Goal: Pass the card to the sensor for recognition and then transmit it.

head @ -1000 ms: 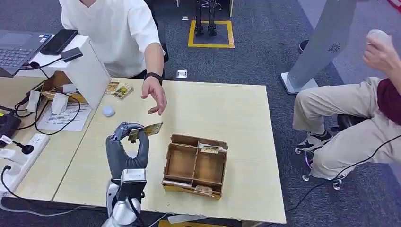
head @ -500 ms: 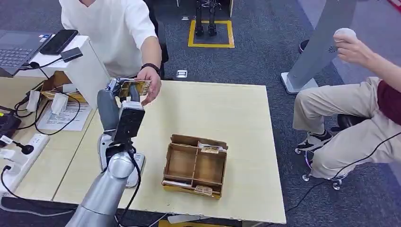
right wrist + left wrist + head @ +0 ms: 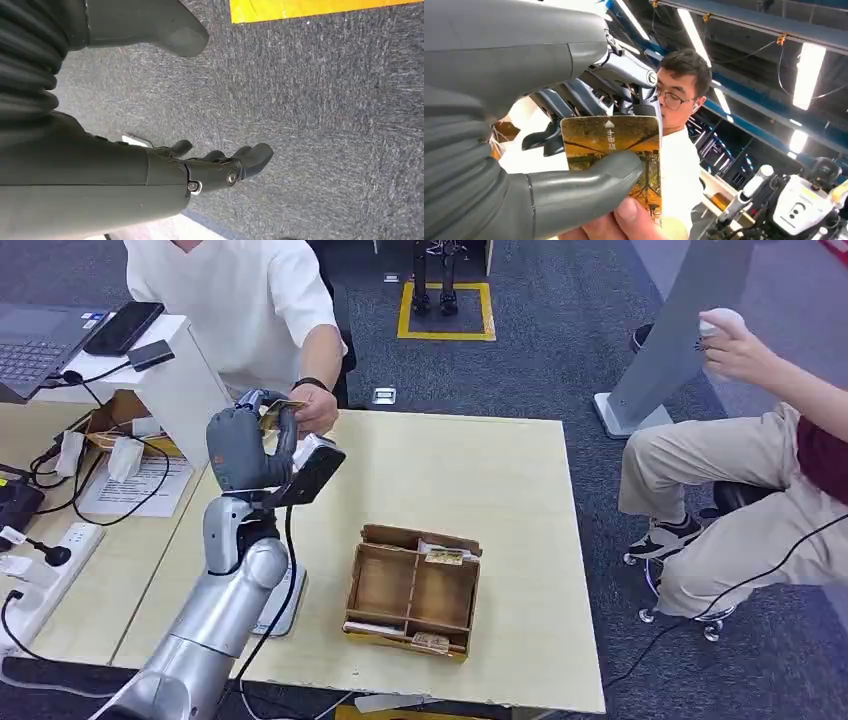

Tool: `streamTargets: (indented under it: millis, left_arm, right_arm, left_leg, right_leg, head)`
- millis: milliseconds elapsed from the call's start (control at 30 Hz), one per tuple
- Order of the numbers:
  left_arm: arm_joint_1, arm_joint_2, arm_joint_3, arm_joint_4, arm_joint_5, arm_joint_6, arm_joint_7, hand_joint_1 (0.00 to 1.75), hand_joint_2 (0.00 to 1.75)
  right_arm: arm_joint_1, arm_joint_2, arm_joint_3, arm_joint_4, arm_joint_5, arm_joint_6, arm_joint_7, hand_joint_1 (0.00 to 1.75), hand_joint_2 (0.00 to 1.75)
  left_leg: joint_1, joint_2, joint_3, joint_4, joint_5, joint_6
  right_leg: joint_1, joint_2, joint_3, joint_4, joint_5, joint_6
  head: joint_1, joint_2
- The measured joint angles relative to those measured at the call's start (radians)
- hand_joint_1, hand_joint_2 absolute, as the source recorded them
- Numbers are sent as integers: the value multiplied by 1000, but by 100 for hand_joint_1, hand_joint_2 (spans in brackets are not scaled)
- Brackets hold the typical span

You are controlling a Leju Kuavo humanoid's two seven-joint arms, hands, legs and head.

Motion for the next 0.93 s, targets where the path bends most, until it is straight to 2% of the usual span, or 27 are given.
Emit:
streamTargets:
  millis: [67, 100, 133, 267, 300, 467, 600, 833, 933]
  left_arm:
    - [-2, 2, 0, 11, -60, -3, 29, 175, 175]
    - [-2, 3, 0, 18, -91, -6, 40, 56, 175]
    - [-2, 5, 0, 24, -107, -8, 45, 0, 175]
    - [1, 5, 0, 45, -103, -1, 32, 0, 175]
    - [2, 5, 0, 47, -95, 0, 24, 0, 0]
    - [17, 4, 0, 46, -8, 3, -23, 0, 0]
    - [44, 5, 5, 9, 72, 18, -68, 0, 0]
    - [70, 5, 11, -33, 90, 21, -82, 0, 0]
    - [97, 3, 27, -73, 168, 21, -150, 0, 0]
  right_arm:
    - [0, 1, 1, 0, 4, 0, 1, 0, 175]
    - [0, 1, 2, -1, 8, 0, 1, 0, 175]
    - [0, 1, 4, -2, 9, 0, 1, 0, 175]
    - [-1, 1, 6, -4, 1, 0, 1, 0, 175]
    - [-1, 2, 6, -4, -1, 0, 2, 0, 175]
    - [-1, 5, 6, -4, -13, 0, 0, 0, 175]
    - [0, 4, 6, -4, -20, 0, 0, 0, 175]
    - [0, 4, 6, -4, -23, 0, 0, 0, 175]
    - [0, 4, 4, -3, -28, 0, -4, 0, 175]
  left_leg:
    - [0, 0, 0, 0, 0, 0]
    - [0, 0, 0, 0, 0, 0]
    - [0, 1, 0, 0, 0, 0]
    - [0, 0, 0, 0, 0, 0]
    - [0, 0, 0, 0, 0, 0]
    - [0, 0, 0, 0, 0, 0]
    - [0, 0, 0, 0, 0, 0]
    - [0, 0, 0, 0, 0, 0]
    - [0, 1, 0, 0, 0, 0]
  right_leg:
    - [0, 0, 0, 0, 0, 0]
    - [0, 0, 0, 0, 0, 0]
    - [0, 1, 0, 0, 0, 0]
    - [0, 0, 0, 0, 0, 0]
    - [0, 0, 0, 0, 0, 0]
    - [0, 0, 0, 0, 0, 0]
    - [0, 0, 0, 0, 0, 0]
    - [0, 0, 0, 0, 0, 0]
    - [0, 1, 0, 0, 0, 0]
  head:
    - [0, 0]
    - [0, 0]
    - [0, 0]
    - [0, 0]
    - [0, 0]
    - [0, 0]
    - [0, 0]
    - [0, 0]
    - [0, 0]
